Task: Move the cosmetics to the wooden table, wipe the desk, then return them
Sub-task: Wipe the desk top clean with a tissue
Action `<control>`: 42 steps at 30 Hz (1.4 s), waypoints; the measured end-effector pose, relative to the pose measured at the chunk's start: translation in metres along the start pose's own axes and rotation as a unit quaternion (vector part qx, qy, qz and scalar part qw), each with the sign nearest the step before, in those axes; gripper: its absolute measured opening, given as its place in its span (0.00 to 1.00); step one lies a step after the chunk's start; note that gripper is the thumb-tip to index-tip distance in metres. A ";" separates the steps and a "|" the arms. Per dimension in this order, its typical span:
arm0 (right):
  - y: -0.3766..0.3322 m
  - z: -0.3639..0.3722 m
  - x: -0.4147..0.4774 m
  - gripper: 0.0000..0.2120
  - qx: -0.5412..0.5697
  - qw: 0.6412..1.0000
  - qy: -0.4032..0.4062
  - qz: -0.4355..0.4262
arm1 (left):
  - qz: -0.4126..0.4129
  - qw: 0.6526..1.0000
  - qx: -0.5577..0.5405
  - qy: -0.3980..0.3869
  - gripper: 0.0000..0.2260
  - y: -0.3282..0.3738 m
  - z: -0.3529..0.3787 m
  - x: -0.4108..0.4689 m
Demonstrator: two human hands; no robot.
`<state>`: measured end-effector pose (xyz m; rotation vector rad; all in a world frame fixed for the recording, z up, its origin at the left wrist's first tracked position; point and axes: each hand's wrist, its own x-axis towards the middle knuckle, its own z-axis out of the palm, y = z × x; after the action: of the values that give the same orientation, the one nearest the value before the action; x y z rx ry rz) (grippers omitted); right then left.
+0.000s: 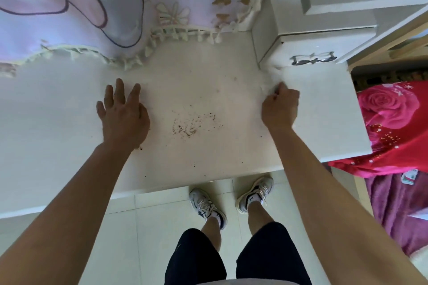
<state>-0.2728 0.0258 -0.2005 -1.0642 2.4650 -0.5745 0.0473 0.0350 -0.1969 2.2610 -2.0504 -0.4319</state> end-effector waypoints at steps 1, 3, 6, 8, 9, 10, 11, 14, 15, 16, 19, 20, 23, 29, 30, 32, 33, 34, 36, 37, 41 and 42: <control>-0.008 0.013 -0.011 0.22 -0.042 0.998 -0.016 -0.045 | -0.004 1.000 -0.002 0.004 0.22 -0.003 0.000 0.001; -0.033 0.041 -0.037 0.25 -0.074 0.982 -0.055 -0.163 | -0.016 1.000 -0.008 0.009 0.22 -0.013 0.000 0.005; -0.074 0.068 -0.073 0.28 -0.038 0.934 -0.183 -0.303 | -0.031 0.999 -0.014 0.020 0.22 -0.025 -0.001 0.010; -0.091 0.070 -0.083 0.30 0.011 0.909 -0.258 -0.328 | -0.029 0.999 -0.002 0.031 0.23 -0.030 -0.003 0.012; -0.095 0.067 -0.082 0.29 0.037 0.910 -0.252 -0.327 | -0.027 0.999 0.003 0.037 0.24 -0.031 -0.005 0.013; -0.097 0.061 -0.076 0.27 0.066 0.922 -0.211 -0.318 | -0.022 0.999 0.010 0.040 0.25 -0.032 -0.006 0.012; -0.098 0.054 -0.066 0.24 0.093 0.938 -0.142 -0.302 | -0.015 0.999 0.020 0.041 0.25 -0.032 -0.006 0.012; -0.097 0.033 -0.025 0.24 0.083 0.959 0.073 -0.259 | -0.023 0.998 0.026 0.047 0.26 -0.032 -0.007 0.016; -0.097 0.031 -0.013 0.26 0.034 0.961 0.101 -0.255 | -0.035 0.998 0.016 0.049 0.25 -0.032 -0.008 0.018; -0.097 0.032 -0.003 0.28 -0.037 0.964 0.091 -0.248 | -0.044 0.998 0.008 0.050 0.25 -0.031 -0.008 0.020; -0.099 0.054 0.011 0.29 -0.211 0.957 -0.024 -0.196 | -0.048 0.997 0.011 0.058 0.24 -0.033 -0.010 0.021; -0.104 0.063 0.009 0.27 -0.220 0.956 -0.038 -0.189 | -0.048 0.997 0.012 0.059 0.24 -0.034 -0.011 0.021; -0.129 0.092 -0.017 0.23 -0.172 0.940 -0.080 -0.284 | -0.052 0.997 0.011 0.055 0.22 -0.035 -0.012 0.023; -0.144 0.100 -0.059 0.17 0.020 0.873 -0.251 -0.418 | -0.052 0.997 -0.020 0.059 0.17 -0.044 -0.018 0.029; -0.140 0.093 -0.050 0.17 0.046 0.899 -0.200 -0.386 | -0.063 0.995 -0.038 0.072 0.17 -0.049 -0.021 0.028; -0.127 0.077 -0.021 0.19 0.072 0.952 -0.076 -0.287 | -0.100 0.987 -0.050 0.111 0.18 -0.061 -0.023 0.023; -0.120 0.071 -0.004 0.21 0.070 0.968 -0.032 -0.237 | -0.123 0.984 -0.040 0.122 0.18 -0.068 -0.024 0.020; -0.115 0.067 0.010 0.23 0.057 0.978 -0.012 -0.201 | -0.146 0.981 -0.024 0.122 0.19 -0.075 -0.024 0.016; -0.114 0.072 0.025 0.25 -0.034 0.981 -0.023 -0.187 | -0.170 0.982 0.010 0.087 0.20 -0.085 -0.022 0.010; -0.121 0.080 0.024 0.25 -0.093 0.972 -0.041 -0.212 | -0.168 0.983 0.026 0.068 0.21 -0.089 -0.021 0.008; -0.164 0.116 -0.038 0.26 -0.146 0.888 -0.165 -0.404 | -0.167 0.984 0.038 0.046 0.23 -0.094 -0.019 0.009; -0.173 0.124 -0.060 0.26 -0.135 0.860 -0.205 -0.448 | -0.166 0.985 0.041 0.040 0.22 -0.097 -0.019 0.009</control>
<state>-0.0706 -0.0640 -0.2051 -2.1990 1.5989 -0.1882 0.1463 0.0345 -0.2028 2.6306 -1.6864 -0.2692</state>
